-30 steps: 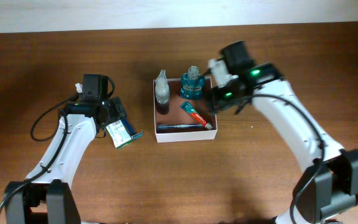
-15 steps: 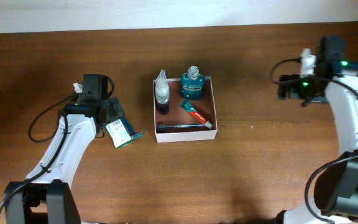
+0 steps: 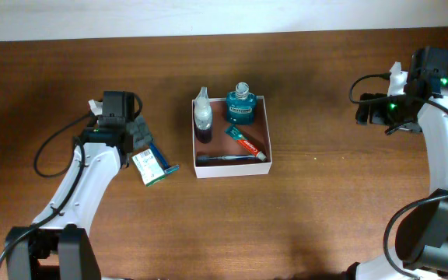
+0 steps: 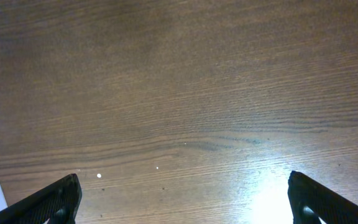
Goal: Pack container
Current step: 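Withdraw the right gripper to the right side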
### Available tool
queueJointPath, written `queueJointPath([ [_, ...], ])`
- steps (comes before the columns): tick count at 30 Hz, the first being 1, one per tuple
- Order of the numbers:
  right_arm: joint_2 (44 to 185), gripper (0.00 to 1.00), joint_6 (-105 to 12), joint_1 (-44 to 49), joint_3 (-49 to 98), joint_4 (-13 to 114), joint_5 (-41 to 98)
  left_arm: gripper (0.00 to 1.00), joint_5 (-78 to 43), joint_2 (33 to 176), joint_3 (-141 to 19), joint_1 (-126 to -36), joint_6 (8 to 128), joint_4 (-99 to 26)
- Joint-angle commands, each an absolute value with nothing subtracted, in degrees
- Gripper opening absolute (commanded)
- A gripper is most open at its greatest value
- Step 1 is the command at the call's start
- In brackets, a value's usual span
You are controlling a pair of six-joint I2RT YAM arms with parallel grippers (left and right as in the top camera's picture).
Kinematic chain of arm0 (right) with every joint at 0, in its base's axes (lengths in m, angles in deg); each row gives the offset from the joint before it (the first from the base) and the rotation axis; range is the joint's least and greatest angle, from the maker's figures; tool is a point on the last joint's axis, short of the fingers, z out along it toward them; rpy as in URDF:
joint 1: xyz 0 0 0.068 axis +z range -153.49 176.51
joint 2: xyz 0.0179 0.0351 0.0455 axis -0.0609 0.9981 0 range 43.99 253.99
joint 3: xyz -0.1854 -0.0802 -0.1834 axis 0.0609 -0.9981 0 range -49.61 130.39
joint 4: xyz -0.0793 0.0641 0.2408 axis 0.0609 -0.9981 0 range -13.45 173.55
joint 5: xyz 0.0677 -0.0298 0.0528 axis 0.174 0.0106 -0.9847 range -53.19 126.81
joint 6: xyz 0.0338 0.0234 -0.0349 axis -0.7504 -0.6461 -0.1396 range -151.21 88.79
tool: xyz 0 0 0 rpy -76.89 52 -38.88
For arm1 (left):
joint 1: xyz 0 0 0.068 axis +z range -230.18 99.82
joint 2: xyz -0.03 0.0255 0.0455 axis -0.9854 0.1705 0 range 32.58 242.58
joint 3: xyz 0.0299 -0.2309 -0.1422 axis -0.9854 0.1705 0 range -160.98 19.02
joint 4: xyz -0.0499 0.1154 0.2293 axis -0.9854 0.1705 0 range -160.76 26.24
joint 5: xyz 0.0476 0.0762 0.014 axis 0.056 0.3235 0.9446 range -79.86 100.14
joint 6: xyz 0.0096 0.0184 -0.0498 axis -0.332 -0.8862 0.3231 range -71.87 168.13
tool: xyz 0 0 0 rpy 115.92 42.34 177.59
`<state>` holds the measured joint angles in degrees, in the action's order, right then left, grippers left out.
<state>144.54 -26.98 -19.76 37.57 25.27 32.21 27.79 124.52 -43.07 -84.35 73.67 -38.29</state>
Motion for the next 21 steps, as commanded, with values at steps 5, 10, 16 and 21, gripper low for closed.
queueJointPath([
  [5,142.8,0.99,-27.6,-20.0,38.5,25.3,31.3,0.96,12.9,124.8,-43.0,-84.5,74.3,-37.5],
  [10,142.8,0.99,-27.7,-20.0,38.5,25.3,31.3,0.94,12.9,125.0,-42.8,-84.5,87.2,-33.8],
  [16,142.8,0.98,-27.6,-20.0,38.5,25.3,31.3,0.89,12.9,126.1,-39.8,-84.5,93.5,-32.7],
  [21,142.8,0.99,-27.7,-20.0,38.5,25.3,31.3,0.89,12.6,127.2,-36.8,-84.5,93.6,-32.7],
])
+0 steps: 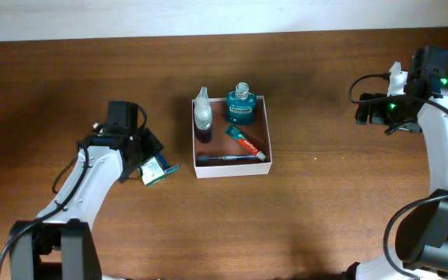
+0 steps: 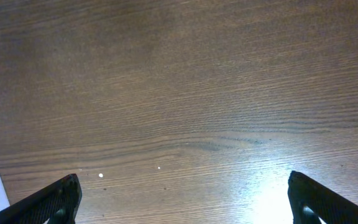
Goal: Pack container
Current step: 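Withdraw the right gripper to the right side, then lower the left gripper and grasp the green Dettol soap bar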
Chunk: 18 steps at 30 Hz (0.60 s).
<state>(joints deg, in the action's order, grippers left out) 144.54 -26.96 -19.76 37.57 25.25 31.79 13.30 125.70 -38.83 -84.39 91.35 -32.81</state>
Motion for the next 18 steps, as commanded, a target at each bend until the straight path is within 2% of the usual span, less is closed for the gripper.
queueJointPath([
  [1,142.8,0.99,-27.7,-20.0,38.5,25.3,31.3,0.89,12.6,127.6,-36.2,-84.5,93.5,-32.8],
  [10,142.8,0.99,-27.7,-20.0,38.5,25.3,31.3,0.89,12.7,130.5,-35.1,-84.5,93.5,-34.3],
  [11,142.8,0.99,-27.6,-20.0,38.5,25.3,31.3,0.84,12.7,130.5,-35.1,-84.5,93.5,-34.3],
  [18,142.8,0.99,-27.7,-20.0,38.5,25.3,31.3,0.83,12.4,130.5,-35.1,-84.5,87.8,-37.2],
])
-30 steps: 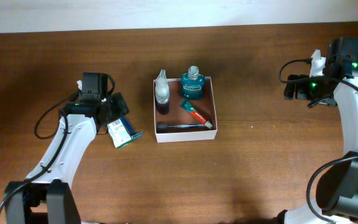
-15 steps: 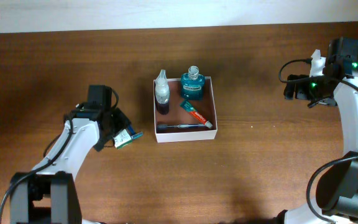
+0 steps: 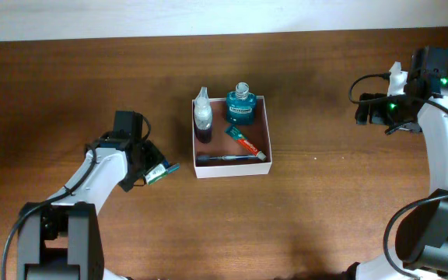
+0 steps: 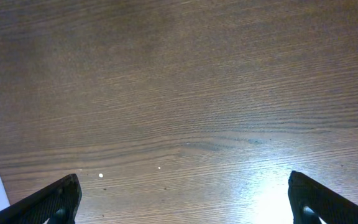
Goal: Pack container
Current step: 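Lower the left gripper and grasp the green Dettol soap bar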
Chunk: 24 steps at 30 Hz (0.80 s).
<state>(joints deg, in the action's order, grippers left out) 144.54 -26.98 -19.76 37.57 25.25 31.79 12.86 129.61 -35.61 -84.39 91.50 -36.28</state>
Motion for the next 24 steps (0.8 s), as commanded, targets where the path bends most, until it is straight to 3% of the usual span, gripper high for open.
queueJointPath([
  [1,142.8,0.99,-27.7,-20.0,38.5,25.3,31.3,0.83,12.4,130.5,-35.1,-84.5,87.1,-37.5],
  [24,142.8,0.99,-27.7,-20.0,38.5,25.3,31.3,0.81,5.9,130.2,-36.2,-83.6,73.7,-38.4],
])
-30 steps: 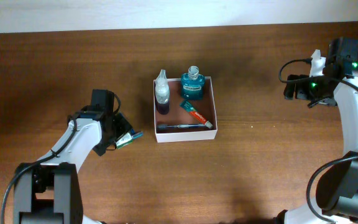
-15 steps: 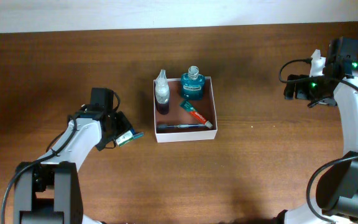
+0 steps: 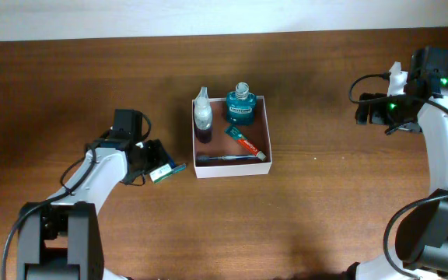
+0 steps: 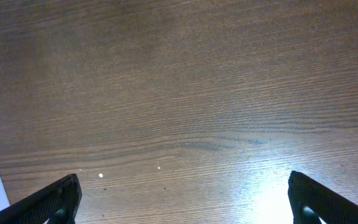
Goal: Pack container
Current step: 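Lower the left gripper and grasp the green Dettol soap bar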
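Observation:
A white open box, the container point(image 3: 232, 174), stands mid-table in the overhead view. It holds a clear spray bottle point(image 3: 202, 117), a teal mouthwash bottle point(image 3: 241, 109), a red-and-green toothpaste tube point(image 3: 246, 145) and a toothbrush point(image 3: 224, 158). Just left of it, a small green-and-white carton point(image 3: 164, 171) with a blue end lies tilted. My left gripper point(image 3: 151, 162) is down on it and hides most of it, its fingers closed on the carton. My right gripper point(image 4: 185, 199) is wide open over bare wood at the far right point(image 3: 368, 110).
The brown wooden table point(image 3: 325, 202) runs to a pale wall along the top edge. A strip of white shows at the left edge of the right wrist view. Both arms' cables loop beside their bases.
The left wrist has turned, and the carton under it has shifted a little to the right, toward the container. The right arm is unchanged.
At first the carton lay flat and fully visible left of the container, with my left gripper just behind it. The gripper then came down over the carton and covered part of it, then more. Now the carton sits slightly closer to the container. The right arm stayed still.

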### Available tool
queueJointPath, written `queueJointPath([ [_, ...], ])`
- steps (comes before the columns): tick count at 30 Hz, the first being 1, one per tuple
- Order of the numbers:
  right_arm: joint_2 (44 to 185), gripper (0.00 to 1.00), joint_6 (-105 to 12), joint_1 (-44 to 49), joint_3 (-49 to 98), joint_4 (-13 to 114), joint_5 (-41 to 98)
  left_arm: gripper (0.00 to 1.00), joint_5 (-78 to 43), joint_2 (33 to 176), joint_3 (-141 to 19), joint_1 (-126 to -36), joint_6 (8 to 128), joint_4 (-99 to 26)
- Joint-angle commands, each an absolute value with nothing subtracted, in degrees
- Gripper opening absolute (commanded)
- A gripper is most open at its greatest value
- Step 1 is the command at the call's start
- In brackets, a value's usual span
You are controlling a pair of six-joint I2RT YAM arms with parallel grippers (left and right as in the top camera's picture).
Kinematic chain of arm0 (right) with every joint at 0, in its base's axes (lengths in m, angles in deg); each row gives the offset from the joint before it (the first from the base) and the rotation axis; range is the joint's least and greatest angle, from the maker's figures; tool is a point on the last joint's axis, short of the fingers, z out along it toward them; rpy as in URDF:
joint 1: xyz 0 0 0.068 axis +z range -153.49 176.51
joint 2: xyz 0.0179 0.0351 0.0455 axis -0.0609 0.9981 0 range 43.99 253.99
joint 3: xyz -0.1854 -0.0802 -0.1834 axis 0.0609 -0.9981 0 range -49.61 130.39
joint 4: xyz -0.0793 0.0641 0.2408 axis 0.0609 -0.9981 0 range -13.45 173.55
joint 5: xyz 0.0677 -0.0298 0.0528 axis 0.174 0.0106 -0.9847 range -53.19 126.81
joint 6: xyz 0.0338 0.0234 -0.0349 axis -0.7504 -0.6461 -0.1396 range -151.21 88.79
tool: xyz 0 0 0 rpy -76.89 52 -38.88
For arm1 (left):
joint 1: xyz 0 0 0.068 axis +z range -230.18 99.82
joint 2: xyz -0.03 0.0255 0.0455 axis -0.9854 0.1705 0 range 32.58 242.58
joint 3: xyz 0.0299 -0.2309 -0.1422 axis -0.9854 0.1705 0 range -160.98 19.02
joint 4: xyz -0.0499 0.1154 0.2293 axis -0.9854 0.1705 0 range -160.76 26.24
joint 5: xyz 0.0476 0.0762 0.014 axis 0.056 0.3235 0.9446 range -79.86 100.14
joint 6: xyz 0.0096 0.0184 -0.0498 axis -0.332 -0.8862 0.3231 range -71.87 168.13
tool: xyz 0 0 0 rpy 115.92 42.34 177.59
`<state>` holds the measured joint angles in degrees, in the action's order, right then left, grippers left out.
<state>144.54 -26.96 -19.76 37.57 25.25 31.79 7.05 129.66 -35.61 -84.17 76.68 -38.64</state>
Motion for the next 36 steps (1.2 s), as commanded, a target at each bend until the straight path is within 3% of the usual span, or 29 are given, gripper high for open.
queueJointPath([
  [1,142.8,0.99,-27.7,-20.0,38.5,25.3,31.3,0.81,5.5,130.2,-36.2,-83.6,73.7,-38.5],
  [11,142.8,0.99,-27.6,-20.0,38.5,25.3,31.3,0.81,4.6,130.2,-36.2,-85.1,74.4,-39.5],
  [22,142.8,0.99,-27.6,-20.0,38.5,25.3,31.3,0.68,5.4,130.3,-36.2,-85.0,75.9,-39.2],
  [29,142.8,0.99,-27.6,-20.0,38.5,25.3,31.3,0.69,5.4,130.7,-36.2,-85.1,76.6,-38.6],
  [31,142.8,0.99,-27.6,-20.0,38.5,25.3,31.3,0.76,5.4,131.2,-36.2,-85.1,78.0,-38.5],
  [36,142.8,0.99,-27.7,-20.0,38.5,25.3,31.3,0.75,5.5,133.1,-36.2,-85.0,78.9,-38.3],
])
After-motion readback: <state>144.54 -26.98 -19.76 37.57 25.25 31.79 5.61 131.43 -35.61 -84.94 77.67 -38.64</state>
